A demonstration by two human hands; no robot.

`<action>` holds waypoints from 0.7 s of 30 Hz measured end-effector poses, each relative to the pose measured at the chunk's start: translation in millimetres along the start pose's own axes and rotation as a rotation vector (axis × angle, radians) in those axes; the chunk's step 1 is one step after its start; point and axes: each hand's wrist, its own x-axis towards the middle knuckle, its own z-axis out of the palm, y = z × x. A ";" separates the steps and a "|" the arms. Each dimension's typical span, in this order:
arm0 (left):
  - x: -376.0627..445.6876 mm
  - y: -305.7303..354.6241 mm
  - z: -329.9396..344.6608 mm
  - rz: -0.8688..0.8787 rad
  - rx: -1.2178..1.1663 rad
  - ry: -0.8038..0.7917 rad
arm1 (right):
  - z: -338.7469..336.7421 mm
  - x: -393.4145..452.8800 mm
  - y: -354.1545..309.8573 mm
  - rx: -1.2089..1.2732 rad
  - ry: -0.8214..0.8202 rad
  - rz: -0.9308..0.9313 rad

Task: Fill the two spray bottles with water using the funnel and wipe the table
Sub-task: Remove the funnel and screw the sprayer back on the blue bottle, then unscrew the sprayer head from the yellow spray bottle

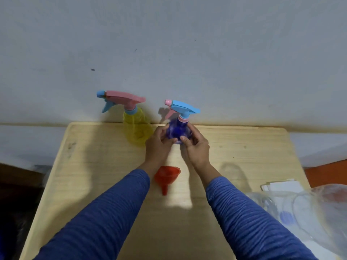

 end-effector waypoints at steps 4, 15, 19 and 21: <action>-0.7 1.9 -2.3 0.008 0.011 -0.017 | -2.8 -2.8 -3.1 -0.105 -0.035 -0.030; -34.5 8.4 -36.0 0.049 0.046 -0.031 | 15.1 -32.9 -31.4 -0.275 0.212 0.005; -52.7 -0.6 -58.9 0.185 0.086 0.144 | 36.1 -50.5 -47.5 -0.275 0.167 -0.086; -54.7 -8.1 -71.3 0.234 0.118 0.261 | 50.1 -53.9 -50.8 -0.251 0.110 -0.111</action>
